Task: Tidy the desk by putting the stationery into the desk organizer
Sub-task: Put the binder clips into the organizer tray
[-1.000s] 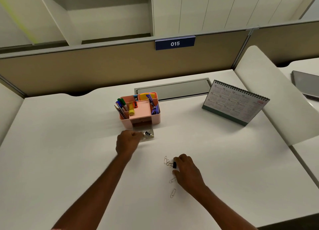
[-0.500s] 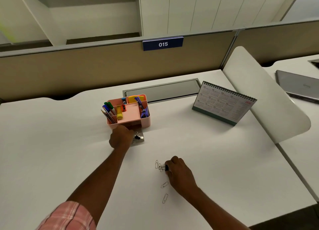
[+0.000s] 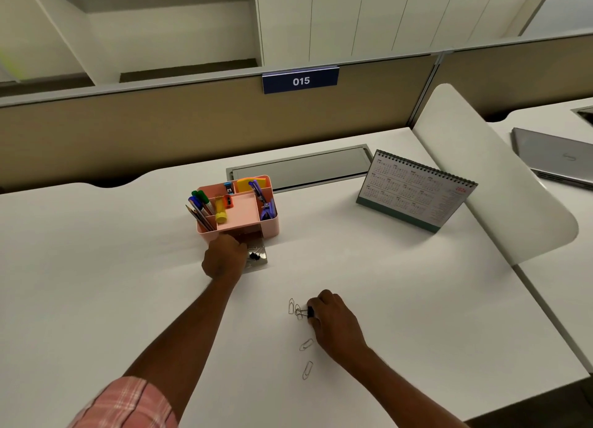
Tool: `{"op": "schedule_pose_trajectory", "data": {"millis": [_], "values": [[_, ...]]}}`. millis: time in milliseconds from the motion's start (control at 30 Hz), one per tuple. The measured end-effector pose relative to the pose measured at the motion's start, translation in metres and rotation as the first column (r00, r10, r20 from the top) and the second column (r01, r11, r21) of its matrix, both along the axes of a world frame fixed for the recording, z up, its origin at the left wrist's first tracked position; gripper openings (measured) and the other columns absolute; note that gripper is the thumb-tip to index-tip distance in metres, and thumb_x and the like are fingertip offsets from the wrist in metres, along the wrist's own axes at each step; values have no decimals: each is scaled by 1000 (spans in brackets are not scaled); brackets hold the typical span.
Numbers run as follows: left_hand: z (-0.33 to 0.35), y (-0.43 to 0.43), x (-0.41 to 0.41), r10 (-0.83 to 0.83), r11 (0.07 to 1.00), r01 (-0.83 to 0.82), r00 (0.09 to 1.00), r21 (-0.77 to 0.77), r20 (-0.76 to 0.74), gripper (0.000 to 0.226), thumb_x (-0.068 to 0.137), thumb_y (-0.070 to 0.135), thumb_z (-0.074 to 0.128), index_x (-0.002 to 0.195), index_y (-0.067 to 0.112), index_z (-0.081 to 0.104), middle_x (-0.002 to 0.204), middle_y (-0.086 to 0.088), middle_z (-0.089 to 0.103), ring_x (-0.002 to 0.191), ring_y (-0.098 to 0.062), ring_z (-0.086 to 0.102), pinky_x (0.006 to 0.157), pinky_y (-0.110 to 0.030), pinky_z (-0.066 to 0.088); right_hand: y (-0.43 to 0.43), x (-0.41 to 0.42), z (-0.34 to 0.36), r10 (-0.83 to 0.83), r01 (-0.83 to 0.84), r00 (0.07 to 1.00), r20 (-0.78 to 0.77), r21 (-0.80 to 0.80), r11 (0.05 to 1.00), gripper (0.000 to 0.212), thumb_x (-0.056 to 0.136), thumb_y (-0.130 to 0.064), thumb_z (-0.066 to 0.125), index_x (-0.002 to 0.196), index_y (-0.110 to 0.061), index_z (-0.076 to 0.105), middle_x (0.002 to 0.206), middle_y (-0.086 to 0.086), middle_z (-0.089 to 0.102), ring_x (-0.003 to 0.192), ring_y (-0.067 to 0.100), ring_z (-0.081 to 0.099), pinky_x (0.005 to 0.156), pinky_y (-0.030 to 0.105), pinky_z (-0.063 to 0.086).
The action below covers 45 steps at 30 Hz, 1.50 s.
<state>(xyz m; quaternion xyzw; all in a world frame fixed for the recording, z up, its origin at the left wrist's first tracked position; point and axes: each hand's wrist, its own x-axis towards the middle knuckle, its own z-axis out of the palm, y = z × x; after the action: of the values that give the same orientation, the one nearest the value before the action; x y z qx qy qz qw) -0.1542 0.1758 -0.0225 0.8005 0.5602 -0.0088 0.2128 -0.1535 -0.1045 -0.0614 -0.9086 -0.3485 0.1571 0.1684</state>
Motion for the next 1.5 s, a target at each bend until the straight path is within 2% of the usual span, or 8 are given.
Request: {"op": "schedule_pose_trajectory", "data": {"millis": [333, 433, 600, 833, 967, 1233, 1367, 1500], "values": [[20, -36, -29, 12, 999, 2, 966, -54, 257, 25, 94, 41, 72, 103, 20, 82, 98, -3, 79, 88, -26, 71, 75, -34, 58, -5, 2, 2, -76, 94, 986, -147, 118, 989, 18, 92, -13, 61, 108, -20, 67, 108, -5, 56, 102, 17, 55, 80, 33, 52], [24, -64, -49, -26, 976, 86, 959, -201, 283, 25, 88, 45, 71, 99, 26, 83, 92, 0, 79, 84, -26, 73, 77, -35, 60, -8, 2, 3, -90, 129, 973, -211, 178, 976, 18, 92, -9, 60, 104, -20, 67, 105, -4, 58, 100, 17, 59, 82, 32, 51], [13, -112, -85, -59, 736, 261, 944, -624, 325, 32, 85, 48, 80, 83, 16, 79, 74, 1, 79, 50, -13, 65, 50, -24, 48, -11, -6, 7, -44, 130, 965, -260, 322, 938, 19, 98, -11, 56, 109, -23, 65, 102, -7, 60, 92, 10, 63, 82, 35, 54], [10, -126, -103, 152, 708, 191, 900, -680, 410, 24, 86, 37, 82, 80, 14, 80, 77, -3, 79, 58, -15, 69, 56, -26, 53, -7, -14, 6, -44, 152, 956, -290, 362, 920, 31, 96, -16, 64, 120, -35, 59, 107, -18, 59, 94, 3, 62, 78, 24, 52], [22, -109, -103, 206, 776, 157, 852, -611, 482, 20, 82, 36, 86, 79, 17, 80, 77, -1, 80, 60, -13, 72, 57, -24, 57, -10, -11, -1, -87, 179, 956, -280, 322, 930, 34, 95, -29, 67, 125, -39, 57, 104, -20, 59, 91, 0, 60, 76, 19, 51], [48, -45, -79, 115, 961, 63, 793, -269, 599, 3, 86, 18, 81, 85, 18, 83, 71, 1, 78, 64, -15, 74, 67, -37, 65, -26, -4, -16, -206, 281, 945, -255, 305, 910, 14, 93, -15, 68, 92, -28, 72, 90, -16, 66, 88, 2, 62, 81, 29, 54], [45, -20, -66, -137, 988, 91, 890, 125, 435, 10, 91, 25, 79, 96, 18, 84, 91, 1, 80, 81, -16, 72, 67, -27, 54, -22, -3, -13, -204, 280, 941, -270, 284, 917, 16, 91, -12, 65, 89, -28, 69, 86, -14, 65, 83, 5, 61, 76, 29, 53], [34, -3, -53, -192, 957, 125, 950, 263, 246, 16, 93, 31, 75, 101, 18, 81, 101, -3, 77, 87, -23, 72, 65, -28, 51, -21, -1, -11, -184, 252, 946, -266, 249, 935, 14, 92, -14, 64, 89, -27, 67, 85, -14, 63, 81, 4, 60, 75, 29, 52]]}}
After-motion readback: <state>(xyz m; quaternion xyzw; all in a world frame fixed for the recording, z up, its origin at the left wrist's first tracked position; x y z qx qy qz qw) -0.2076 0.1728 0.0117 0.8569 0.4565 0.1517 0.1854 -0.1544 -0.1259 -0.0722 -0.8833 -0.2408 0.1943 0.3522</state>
